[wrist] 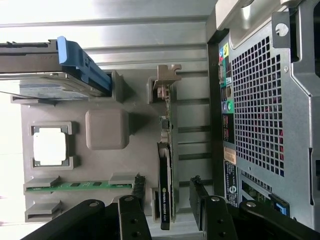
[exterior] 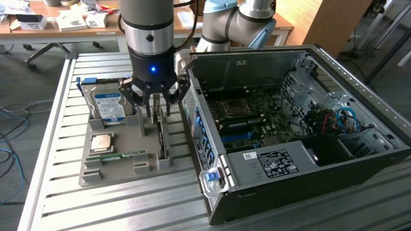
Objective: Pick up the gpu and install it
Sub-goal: 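Pick up the gpu and move the gpu toward the slot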
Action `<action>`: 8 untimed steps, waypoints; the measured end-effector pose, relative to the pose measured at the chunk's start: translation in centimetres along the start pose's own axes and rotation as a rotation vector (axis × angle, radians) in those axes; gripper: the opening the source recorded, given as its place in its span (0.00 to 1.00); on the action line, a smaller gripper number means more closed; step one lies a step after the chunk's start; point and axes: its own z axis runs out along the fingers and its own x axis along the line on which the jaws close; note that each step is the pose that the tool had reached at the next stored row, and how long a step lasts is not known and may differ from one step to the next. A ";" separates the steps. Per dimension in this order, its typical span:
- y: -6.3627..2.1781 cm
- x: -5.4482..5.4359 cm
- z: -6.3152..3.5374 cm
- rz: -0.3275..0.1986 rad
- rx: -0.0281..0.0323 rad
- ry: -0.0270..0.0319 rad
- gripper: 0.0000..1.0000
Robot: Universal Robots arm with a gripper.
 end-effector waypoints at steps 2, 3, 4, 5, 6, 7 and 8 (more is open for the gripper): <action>-0.04 0.0 0.17 0.000 0.0001 0.0001 0.49; -0.06 0.0 0.26 0.000 0.0001 0.0002 0.49; -0.08 0.0 0.35 0.000 0.0001 0.0001 0.49; -0.09 0.0 0.43 0.000 0.0000 0.0000 0.49; -0.10 0.0 0.50 0.000 0.0001 0.0001 0.49; -0.11 0.0 0.53 0.000 0.0002 0.0002 0.49; -0.11 0.0 0.52 0.000 0.0004 0.0004 0.49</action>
